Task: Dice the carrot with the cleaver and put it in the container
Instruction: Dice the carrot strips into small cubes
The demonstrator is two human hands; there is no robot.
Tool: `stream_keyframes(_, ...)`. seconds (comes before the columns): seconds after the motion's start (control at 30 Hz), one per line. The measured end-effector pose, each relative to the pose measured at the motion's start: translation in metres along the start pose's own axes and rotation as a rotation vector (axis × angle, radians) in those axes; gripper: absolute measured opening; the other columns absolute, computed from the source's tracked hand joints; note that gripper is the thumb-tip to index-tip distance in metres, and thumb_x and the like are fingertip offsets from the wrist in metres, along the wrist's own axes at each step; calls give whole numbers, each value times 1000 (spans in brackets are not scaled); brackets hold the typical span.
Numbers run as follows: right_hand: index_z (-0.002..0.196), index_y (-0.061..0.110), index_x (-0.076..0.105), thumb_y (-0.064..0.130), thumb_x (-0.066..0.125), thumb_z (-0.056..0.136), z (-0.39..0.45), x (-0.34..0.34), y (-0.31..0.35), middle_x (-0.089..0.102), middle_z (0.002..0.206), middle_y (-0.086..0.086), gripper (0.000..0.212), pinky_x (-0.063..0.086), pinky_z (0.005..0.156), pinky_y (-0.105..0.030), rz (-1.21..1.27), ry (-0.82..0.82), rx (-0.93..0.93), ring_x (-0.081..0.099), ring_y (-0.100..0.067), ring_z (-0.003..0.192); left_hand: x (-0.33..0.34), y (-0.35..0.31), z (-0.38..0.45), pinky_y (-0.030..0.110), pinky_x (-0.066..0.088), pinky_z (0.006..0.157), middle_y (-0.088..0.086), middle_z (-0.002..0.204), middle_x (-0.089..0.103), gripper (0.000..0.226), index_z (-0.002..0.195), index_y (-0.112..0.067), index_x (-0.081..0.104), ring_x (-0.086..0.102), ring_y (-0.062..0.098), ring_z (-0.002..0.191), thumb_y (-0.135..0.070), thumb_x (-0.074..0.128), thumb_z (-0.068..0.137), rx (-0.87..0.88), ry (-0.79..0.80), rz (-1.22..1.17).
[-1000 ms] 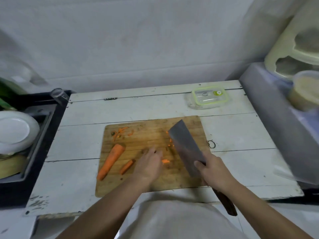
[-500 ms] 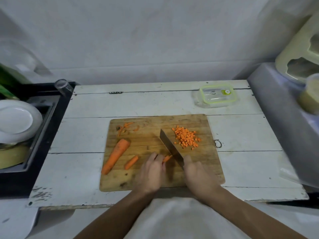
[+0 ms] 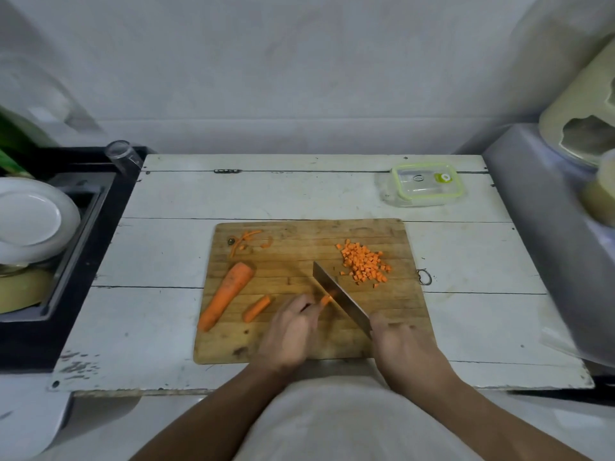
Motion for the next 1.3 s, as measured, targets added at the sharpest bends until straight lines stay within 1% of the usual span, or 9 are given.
stream_keyframes(0.1, 120, 17, 37, 4, 44, 92, -1, 5, 10, 66, 100, -8, 33, 39, 62, -36, -83, 43, -27, 66, -31, 91, 2, 2, 0, 37, 49, 65, 2, 93, 56, 16, 108, -11, 71, 56, 21, 84, -11, 59, 98, 5, 10, 12)
stream_keyframes(0.2, 124, 15, 37, 3, 45, 93, 13, 3, 18, 67, 98, -9, 34, 42, 61, -39, -77, 2, -44, 67, -32, 88, 6, 4, 1, 33, 45, 69, 0, 97, 53, 23, 116, -15, 70, 52, 18, 89, -18, 51, 102, -12, 36, 13)
stream_keyframes(0.43, 112, 21, 39, 16, 38, 102, 25, -12, 11, 68, 89, -8, 11, 46, 59, -40, 26, -125, 23, 65, -34, 79, 11, 8, -6, 34, 55, 78, 0, 106, 60, 41, 137, -19, 64, 56, 17, 96, -11, 60, 96, -17, 37, 23)
stream_keyframes(0.6, 115, 20, 38, 7, 46, 95, -2, 0, 13, 69, 96, -5, 25, 41, 62, -37, -83, -13, -29, 66, -30, 86, 20, 11, -5, 36, 52, 84, -2, 111, 52, 47, 141, -23, 57, 50, 16, 104, -33, 30, 104, -69, 109, 27)
stream_keyframes(0.73, 116, 19, 37, 1, 49, 91, 10, 1, 26, 68, 98, -9, 33, 40, 62, -37, -57, -22, -38, 68, -31, 88, 24, 20, -6, 35, 50, 88, -7, 112, 47, 43, 135, -30, 56, 49, 13, 104, -43, 29, 105, -112, 124, -18)
stream_keyframes(0.93, 111, 21, 42, 13, 41, 101, 30, -12, 19, 67, 88, -8, 13, 45, 61, -38, 27, -107, 13, 66, -32, 79, 9, 6, -9, 33, 55, 85, 1, 113, 64, 42, 135, -18, 65, 58, 20, 101, -9, 64, 93, -34, 31, 38)
stream_keyframes(1.03, 109, 22, 40, 19, 41, 101, 13, -11, 7, 68, 88, -8, 8, 44, 59, -38, 11, -110, 29, 65, -33, 77, 1, 5, -11, 37, 58, 80, 2, 109, 70, 37, 127, -16, 70, 62, 23, 95, -6, 65, 92, -7, -51, 50)
stream_keyframes(1.13, 108, 22, 41, 16, 44, 100, 0, -5, 3, 67, 87, -7, 11, 52, 63, -40, 11, -80, 15, 64, -31, 76, 3, 6, -10, 37, 57, 79, 1, 107, 67, 37, 126, -18, 70, 59, 22, 96, -3, 64, 92, -27, -22, 52)
stream_keyframes(1.3, 116, 18, 40, 1, 51, 90, 4, 8, 27, 68, 96, -7, 33, 45, 63, -38, -86, -17, -48, 68, -29, 84, 6, 3, -8, 37, 53, 85, 0, 113, 60, 41, 135, -21, 63, 54, 22, 104, -8, 57, 96, -38, 51, 79)
Point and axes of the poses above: each hand's wrist, its own z-axis towards the middle knuckle, its own x-axis out of the palm, y = z × x, the point moved 10 cm from there along z, towards the middle knuckle
